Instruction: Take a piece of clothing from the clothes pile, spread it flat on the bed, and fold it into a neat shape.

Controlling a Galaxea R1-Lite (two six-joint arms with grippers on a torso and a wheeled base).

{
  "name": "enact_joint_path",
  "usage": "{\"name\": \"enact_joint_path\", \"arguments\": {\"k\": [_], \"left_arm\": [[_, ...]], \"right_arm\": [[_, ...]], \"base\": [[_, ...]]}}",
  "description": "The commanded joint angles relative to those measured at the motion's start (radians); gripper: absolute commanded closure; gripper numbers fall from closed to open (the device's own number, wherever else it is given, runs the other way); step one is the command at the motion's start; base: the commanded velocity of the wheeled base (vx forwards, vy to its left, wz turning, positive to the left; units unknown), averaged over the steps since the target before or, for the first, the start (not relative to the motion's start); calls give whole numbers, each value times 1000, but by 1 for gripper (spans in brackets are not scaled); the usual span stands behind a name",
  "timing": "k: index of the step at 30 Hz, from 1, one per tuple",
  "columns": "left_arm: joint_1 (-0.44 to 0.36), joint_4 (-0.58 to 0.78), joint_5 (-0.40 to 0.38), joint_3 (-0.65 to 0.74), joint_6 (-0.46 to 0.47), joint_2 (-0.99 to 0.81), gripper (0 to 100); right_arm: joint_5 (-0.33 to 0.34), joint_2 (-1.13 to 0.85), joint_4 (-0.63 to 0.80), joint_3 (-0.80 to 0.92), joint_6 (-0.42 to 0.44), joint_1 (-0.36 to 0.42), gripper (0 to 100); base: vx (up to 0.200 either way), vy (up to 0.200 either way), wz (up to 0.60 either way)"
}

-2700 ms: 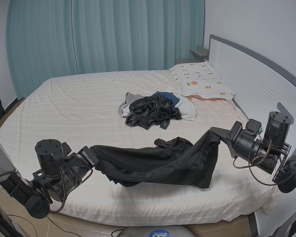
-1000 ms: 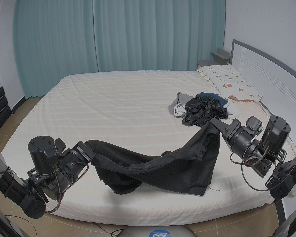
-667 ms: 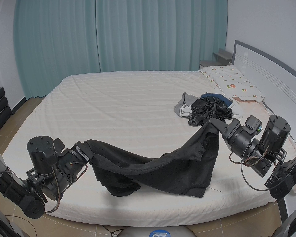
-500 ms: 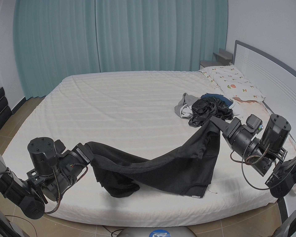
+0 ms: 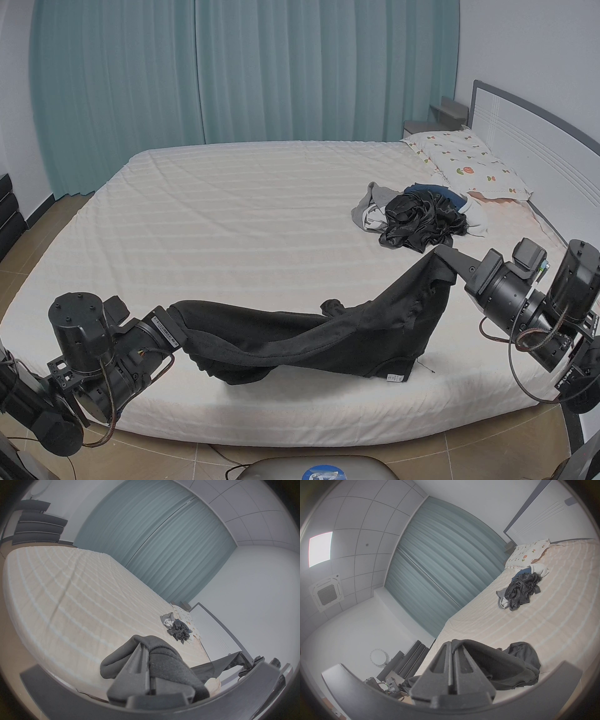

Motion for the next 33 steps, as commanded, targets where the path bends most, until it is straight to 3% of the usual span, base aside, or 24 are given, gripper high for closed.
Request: {"name": "enact_joint_path", "arguments": {"k": [1, 7, 12, 16, 27, 33], "left_arm": [[-17, 45, 6, 13, 32, -128, 100], [-15, 143, 14, -62, 90, -244, 100], [-8, 443, 20, -243, 97, -384, 100], [2, 574, 22, -338, 92, -384, 100], [115, 578, 13, -439, 46, -175, 100], [144, 597, -47, -436, -15, -56, 100]], "right_arm": [[-8, -216, 78, 9, -21, 64, 100], [-7, -382, 225, -94, -46, 77, 100], [4, -451, 362, -244, -47, 64, 100], [12, -422, 428, -374, -51, 51, 100], [76, -95, 566, -773, -51, -84, 100], [82, 168, 511, -888, -69, -111, 100]], "base": [[-200, 0, 0], [-67, 0, 0], [0, 0, 0], [0, 0, 0], [0, 0, 0], [100, 0, 0]]}}
